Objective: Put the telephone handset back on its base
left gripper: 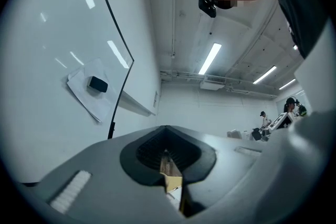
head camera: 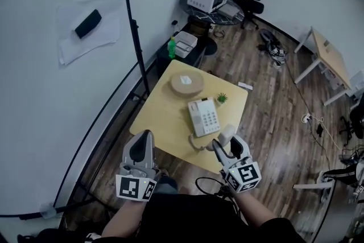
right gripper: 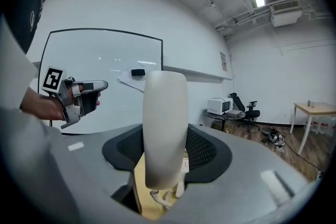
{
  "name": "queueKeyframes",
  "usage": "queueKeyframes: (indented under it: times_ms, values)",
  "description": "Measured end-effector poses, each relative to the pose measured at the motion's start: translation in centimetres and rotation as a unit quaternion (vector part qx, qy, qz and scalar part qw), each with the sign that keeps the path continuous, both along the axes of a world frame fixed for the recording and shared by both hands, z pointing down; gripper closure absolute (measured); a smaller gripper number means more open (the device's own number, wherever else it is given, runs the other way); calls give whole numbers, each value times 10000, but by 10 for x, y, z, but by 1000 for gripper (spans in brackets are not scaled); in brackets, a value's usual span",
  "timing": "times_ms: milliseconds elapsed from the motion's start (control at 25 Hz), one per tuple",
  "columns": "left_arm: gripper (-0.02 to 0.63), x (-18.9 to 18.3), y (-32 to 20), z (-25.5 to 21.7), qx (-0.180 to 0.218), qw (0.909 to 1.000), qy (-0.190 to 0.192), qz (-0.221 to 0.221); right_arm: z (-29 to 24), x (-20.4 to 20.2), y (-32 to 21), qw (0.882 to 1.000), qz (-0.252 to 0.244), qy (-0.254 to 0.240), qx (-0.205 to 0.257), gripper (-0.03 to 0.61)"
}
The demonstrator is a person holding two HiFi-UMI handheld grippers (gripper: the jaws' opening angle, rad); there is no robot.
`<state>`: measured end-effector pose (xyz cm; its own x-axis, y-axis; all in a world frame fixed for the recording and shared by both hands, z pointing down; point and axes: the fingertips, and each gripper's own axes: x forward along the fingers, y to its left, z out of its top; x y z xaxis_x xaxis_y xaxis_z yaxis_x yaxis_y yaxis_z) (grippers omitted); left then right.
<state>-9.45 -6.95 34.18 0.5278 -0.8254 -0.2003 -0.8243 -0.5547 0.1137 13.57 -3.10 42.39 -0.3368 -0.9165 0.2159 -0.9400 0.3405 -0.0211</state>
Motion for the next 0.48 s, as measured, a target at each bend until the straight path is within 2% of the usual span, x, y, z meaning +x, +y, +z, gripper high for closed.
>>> queueKeyframes:
  times_ms: [480]
  values:
    - [614,-16,-96,24,-244,9982,215,508,29,-19,-89,9974,406,328,-499,348]
